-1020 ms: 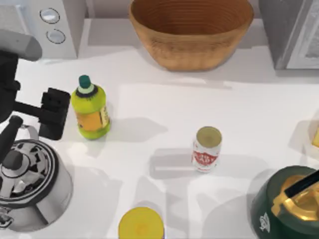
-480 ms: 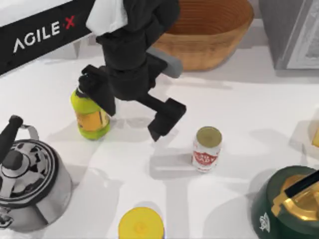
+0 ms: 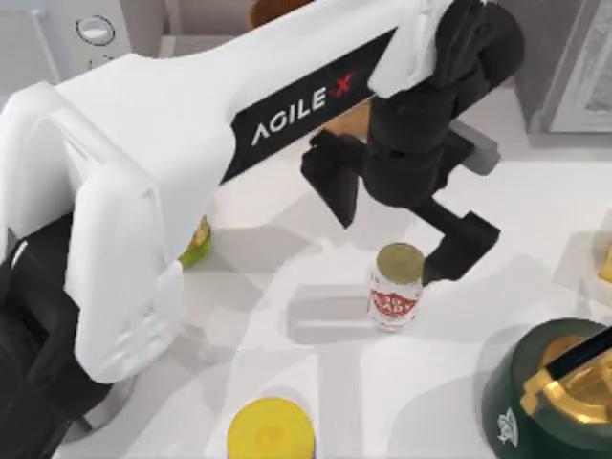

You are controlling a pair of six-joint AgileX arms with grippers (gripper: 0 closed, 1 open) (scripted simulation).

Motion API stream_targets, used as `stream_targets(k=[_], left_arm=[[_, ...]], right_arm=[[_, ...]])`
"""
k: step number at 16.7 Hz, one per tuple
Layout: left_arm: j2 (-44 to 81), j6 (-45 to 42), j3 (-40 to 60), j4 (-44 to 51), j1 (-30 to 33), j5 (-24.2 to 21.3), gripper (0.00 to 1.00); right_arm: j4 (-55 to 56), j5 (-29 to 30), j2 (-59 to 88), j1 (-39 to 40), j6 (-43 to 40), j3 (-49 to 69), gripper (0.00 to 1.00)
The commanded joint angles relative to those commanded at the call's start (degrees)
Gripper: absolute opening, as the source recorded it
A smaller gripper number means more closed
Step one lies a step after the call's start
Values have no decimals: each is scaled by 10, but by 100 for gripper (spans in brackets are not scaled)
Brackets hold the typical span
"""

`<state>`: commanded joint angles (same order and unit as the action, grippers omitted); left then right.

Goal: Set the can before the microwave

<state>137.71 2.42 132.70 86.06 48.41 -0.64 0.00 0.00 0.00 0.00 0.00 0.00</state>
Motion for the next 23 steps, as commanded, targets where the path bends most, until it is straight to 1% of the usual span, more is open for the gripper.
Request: stream_targets(k=[3,9,11,17,22,23], left_arm=[[17,4,31,3,13,4,100],[16,4,28,0,11,3,100],[14,3,6,-20,12,4,100],[7,3,-112,-130,12,4,100],[7,3,-124,-142,12,4,100],[7,3,-124,-142,12,4,92]], right_arm=[[0,0,0,0,0,0,100],[0,0,0,0,0,0,100],[0,0,0,0,0,0,100],[0,0,0,0,0,0,100],[0,0,0,0,0,0,100],[0,0,0,0,0,0,100]])
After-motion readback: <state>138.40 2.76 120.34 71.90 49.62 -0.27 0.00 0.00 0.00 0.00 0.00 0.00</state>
